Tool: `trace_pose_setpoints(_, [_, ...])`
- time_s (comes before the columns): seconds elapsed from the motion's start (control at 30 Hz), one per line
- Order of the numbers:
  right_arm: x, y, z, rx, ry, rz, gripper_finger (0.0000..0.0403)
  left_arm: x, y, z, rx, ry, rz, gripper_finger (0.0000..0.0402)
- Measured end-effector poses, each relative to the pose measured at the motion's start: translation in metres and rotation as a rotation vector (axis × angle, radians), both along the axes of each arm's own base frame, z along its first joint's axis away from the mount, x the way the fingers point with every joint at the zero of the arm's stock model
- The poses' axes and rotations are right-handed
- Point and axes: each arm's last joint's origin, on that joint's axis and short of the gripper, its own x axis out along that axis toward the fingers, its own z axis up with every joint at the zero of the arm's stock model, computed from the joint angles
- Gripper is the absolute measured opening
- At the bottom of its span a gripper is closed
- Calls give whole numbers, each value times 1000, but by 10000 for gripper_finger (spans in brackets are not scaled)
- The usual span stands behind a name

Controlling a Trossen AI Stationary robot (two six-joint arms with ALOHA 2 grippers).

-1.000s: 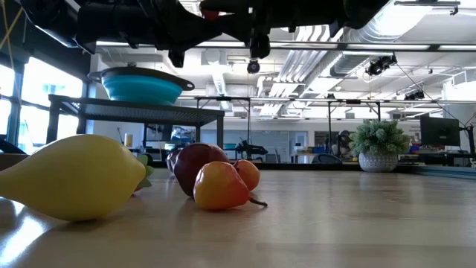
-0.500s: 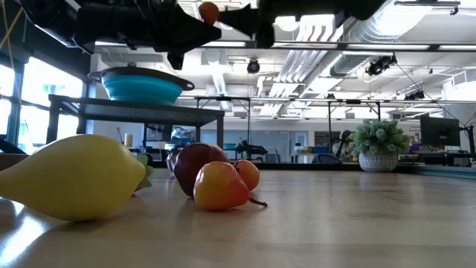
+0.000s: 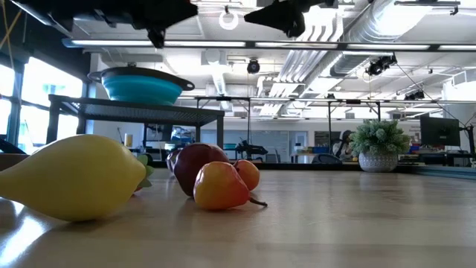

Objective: Pick & Place Fruit
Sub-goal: Put the orange pear into the blue strainer bowl on the shelf

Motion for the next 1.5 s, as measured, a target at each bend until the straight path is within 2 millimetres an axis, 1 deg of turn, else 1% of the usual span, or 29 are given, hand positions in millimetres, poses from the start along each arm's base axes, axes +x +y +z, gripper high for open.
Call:
trace_pose_setpoints(0.13, [1, -2, -3, -19, 17, -67, 295, -18, 2, 14, 48, -43, 58, 0])
trace_pose_setpoints(0.27, [1, -3, -9, -32, 62, -96, 295, -36, 6, 27, 103, -22, 187, 0])
trace_pose_setpoints(0.37, [1, -3, -9, -32, 68, -104, 295, -46, 9, 44, 136, 71, 261, 0])
trace_pose_setpoints(0.57, [1, -3, -9, -28, 68, -106, 295, -55, 13, 80, 172, 242, 421, 0])
trace_pose_setpoints(0.7, [1, -3, -9, -27, 69, -106, 295, -61, 18, 88, 200, 342, 601, 0])
trace_pose_setpoints(0.87, [1, -3, -9, -27, 70, -106, 295, -69, 25, 84, 179, 418, 759, 0])
trace_pose_setpoints(1.03, [1, -3, -9, -27, 69, -106, 295, -75, 45, 76, 83, 494, 829, 0])
trace_pose_setpoints(1.17, [1, -3, -9, -27, 69, -106, 295, -77, 66, 71, 0, 536, 806, 0])
trace_pose_setpoints(1.4, [1, -3, -9, -27, 69, -106, 295, -89, 100, 64, -146, 587, 785, 0])
trace_pose_setpoints(1.5, [1, -3, -9, -27, 69, -106, 295, -94, 113, 60, -205, 608, 802, 0])
